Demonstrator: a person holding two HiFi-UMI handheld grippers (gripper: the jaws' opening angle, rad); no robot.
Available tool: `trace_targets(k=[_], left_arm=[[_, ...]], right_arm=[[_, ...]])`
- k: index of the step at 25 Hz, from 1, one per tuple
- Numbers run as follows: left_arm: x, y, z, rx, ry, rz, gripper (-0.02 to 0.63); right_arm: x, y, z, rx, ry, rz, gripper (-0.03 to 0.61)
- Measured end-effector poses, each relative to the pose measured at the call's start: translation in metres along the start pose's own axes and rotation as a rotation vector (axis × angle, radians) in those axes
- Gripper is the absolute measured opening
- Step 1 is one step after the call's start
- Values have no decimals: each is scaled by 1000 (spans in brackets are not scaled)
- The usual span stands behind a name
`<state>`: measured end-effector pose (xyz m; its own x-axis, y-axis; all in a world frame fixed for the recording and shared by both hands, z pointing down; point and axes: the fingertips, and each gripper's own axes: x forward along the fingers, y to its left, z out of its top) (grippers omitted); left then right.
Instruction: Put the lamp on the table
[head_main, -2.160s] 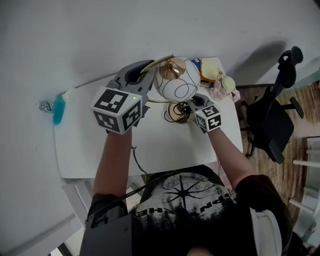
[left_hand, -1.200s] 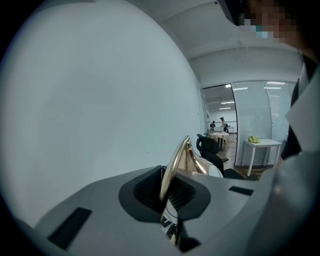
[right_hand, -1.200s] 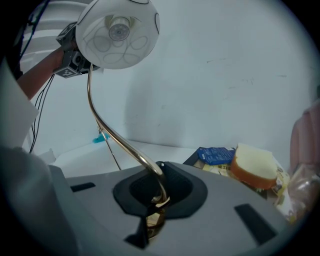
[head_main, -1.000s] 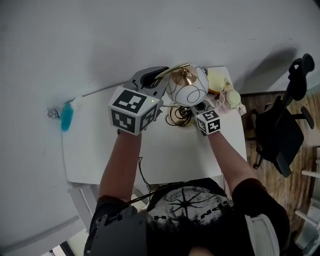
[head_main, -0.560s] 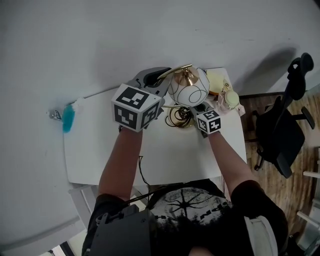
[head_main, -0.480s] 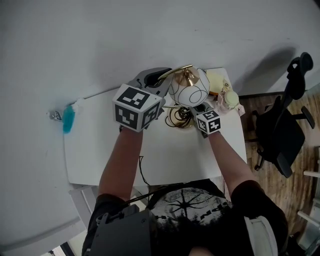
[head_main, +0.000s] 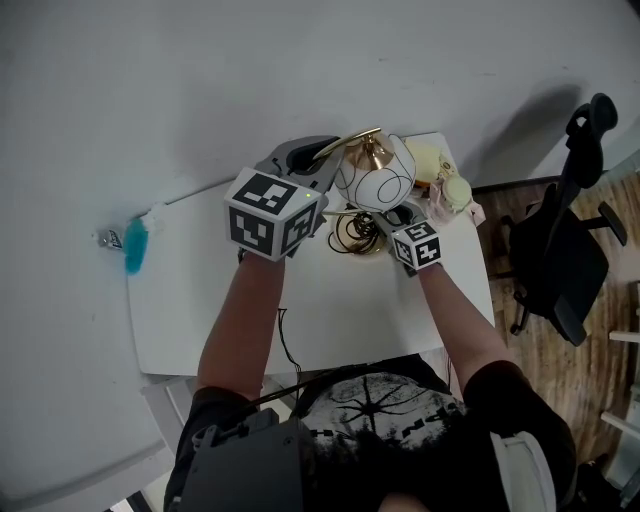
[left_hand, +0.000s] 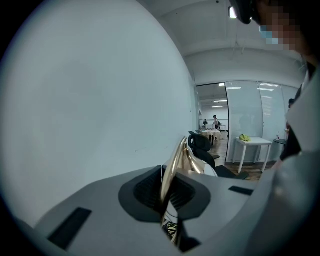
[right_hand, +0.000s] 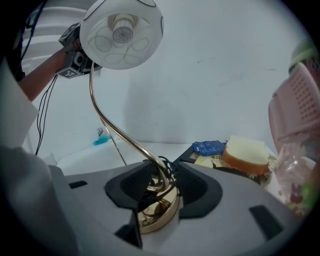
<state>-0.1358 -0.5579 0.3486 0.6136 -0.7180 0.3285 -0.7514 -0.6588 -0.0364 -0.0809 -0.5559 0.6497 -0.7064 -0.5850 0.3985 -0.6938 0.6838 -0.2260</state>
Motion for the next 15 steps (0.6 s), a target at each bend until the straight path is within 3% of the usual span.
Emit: trace_targets(k=[15], left_arm=[[-2, -14, -4, 42, -28, -38, 17]], right_arm=[[-65, 24, 23, -20, -83, -38, 160]])
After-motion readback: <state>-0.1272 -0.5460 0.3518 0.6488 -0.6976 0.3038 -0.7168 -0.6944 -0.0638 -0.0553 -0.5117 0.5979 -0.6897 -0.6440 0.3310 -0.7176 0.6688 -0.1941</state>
